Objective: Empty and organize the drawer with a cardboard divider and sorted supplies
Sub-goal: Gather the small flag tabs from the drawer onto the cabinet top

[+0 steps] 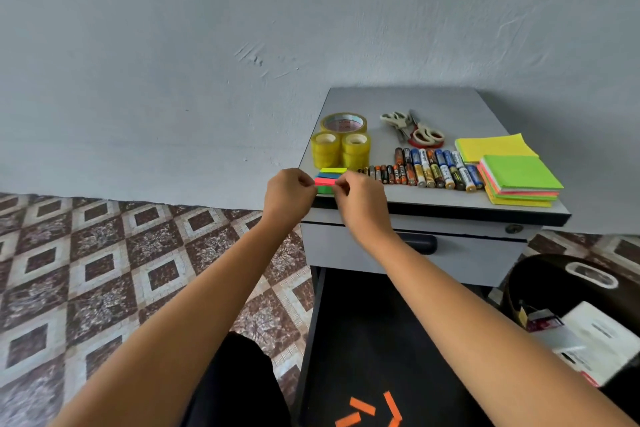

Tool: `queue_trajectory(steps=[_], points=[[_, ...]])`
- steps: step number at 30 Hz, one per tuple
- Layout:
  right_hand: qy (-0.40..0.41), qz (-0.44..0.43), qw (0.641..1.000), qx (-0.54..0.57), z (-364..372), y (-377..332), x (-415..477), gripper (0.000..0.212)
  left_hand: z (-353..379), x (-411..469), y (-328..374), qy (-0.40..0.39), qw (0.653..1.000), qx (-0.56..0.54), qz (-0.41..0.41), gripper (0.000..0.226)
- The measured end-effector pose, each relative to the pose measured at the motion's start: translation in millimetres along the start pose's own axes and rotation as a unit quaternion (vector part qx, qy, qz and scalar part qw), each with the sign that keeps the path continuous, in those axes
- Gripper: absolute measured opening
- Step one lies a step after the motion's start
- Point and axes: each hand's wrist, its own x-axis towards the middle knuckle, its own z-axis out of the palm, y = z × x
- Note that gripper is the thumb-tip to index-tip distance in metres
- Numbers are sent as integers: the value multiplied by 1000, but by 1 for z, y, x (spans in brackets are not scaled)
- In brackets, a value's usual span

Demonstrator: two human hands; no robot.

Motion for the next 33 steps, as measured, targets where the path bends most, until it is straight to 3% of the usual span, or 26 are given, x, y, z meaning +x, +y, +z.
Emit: queue_trajectory(steps=[6,13,18,23,33], points=[[-8,2,997,-73,14,5,-2,21,7,4,-5,-11,999,45,-3,13],[10,-24,998,-51,14,8,-3,16,7,6,-7,-10,999,35,3,12],[-35,-45,996,-71,9,14,-2,20,-2,7,-17,-54,993,86,60,18],[-30,-41,995,-87,9,14,2,20,-4,10,-21,-63,987,115,96,20],[-19,-12,995,-97,10,10,6,14,-2,14,-19,-57,991,93,82,10]])
